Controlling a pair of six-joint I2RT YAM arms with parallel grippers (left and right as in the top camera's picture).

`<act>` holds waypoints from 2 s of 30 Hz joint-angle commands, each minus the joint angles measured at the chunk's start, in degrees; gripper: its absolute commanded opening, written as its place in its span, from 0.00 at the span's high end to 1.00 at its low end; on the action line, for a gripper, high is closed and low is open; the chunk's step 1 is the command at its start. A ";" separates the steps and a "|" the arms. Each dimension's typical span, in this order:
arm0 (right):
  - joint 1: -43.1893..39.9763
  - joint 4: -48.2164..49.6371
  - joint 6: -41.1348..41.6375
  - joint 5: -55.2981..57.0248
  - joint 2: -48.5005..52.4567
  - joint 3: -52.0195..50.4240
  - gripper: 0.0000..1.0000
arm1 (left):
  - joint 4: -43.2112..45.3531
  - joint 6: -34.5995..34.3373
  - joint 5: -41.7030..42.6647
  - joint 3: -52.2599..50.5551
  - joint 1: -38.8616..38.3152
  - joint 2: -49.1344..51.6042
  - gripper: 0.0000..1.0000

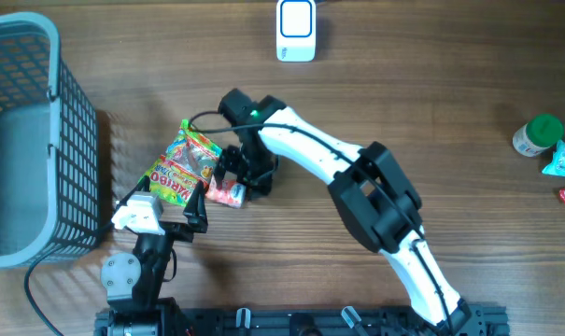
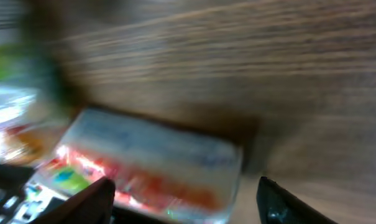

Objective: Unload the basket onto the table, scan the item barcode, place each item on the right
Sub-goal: 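Reach the right gripper to the pink candy pack and grasp it, then carry the pink candy pack up to the white scanner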

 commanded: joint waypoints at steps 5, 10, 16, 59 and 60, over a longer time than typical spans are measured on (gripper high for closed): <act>-0.63 -4.33 1.20 14.97 2.78 -0.46 0.96 | 0.04 0.07 -0.55 -0.59 0.26 -0.04 0.00; -2.99 -10.95 -0.26 15.67 -0.92 -0.46 0.96 | 0.04 0.07 -0.55 -0.59 0.26 -0.04 0.00; -9.22 -19.41 -17.00 0.92 -6.16 -0.46 0.96 | 0.04 0.07 -0.55 -0.59 0.26 -0.04 0.00; -25.42 39.36 -30.34 22.36 -7.06 7.13 0.95 | 0.04 0.07 -0.52 -0.59 0.26 -0.04 0.00; -25.07 41.62 -31.21 26.16 -6.86 7.06 0.95 | 0.04 0.07 -0.55 -0.59 0.26 -0.04 0.00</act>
